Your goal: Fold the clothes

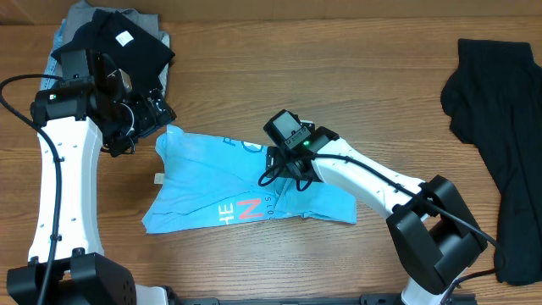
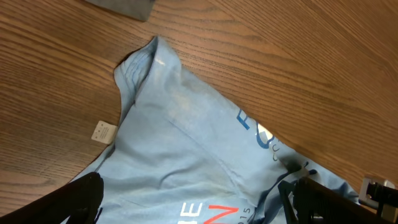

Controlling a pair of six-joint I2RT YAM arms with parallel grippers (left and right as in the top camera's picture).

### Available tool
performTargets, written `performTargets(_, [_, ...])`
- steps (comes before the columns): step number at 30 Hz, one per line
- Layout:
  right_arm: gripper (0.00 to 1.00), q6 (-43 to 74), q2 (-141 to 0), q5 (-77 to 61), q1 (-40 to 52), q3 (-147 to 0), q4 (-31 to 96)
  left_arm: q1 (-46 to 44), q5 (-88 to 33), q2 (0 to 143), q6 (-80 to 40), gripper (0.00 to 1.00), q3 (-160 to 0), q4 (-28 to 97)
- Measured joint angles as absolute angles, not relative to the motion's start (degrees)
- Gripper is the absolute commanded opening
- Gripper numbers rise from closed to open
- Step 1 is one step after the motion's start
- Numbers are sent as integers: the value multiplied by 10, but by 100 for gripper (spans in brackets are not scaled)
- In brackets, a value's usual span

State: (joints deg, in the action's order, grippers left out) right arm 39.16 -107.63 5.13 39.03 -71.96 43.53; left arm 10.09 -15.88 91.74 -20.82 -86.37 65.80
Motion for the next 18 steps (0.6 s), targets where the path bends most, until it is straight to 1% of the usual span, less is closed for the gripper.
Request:
performTargets(2, [84,390,-1076,53,390,-719,436,101,-159,917,-208,100,-864,658])
performTargets(6, [64,386,-1076,55,390,-719,440,101,-159,917,-208,100,-864,658])
performTargets(7, [57,386,-1076,56,390,-719,440,101,-159,917,-208,100,-864,658])
performTargets(9, [49,385,-1078,56,390,-719,438,101,-159,917,-208,100,-864,658])
performTargets(10, [47,387,-1079,56,390,-719,437,101,-159,917,-208,100,-864,658])
performTargets(13, [31,387,-1093,57,390,-719,437,101,-159,917,-208,100,-864,658])
performTargets(16, [11,385,-1113,59,390,-719,437,101,-159,917,-208,100,-864,658])
performTargets(18, [4,387,-1116,62,390,-719,437,101,-159,917,-208,100,-864,658])
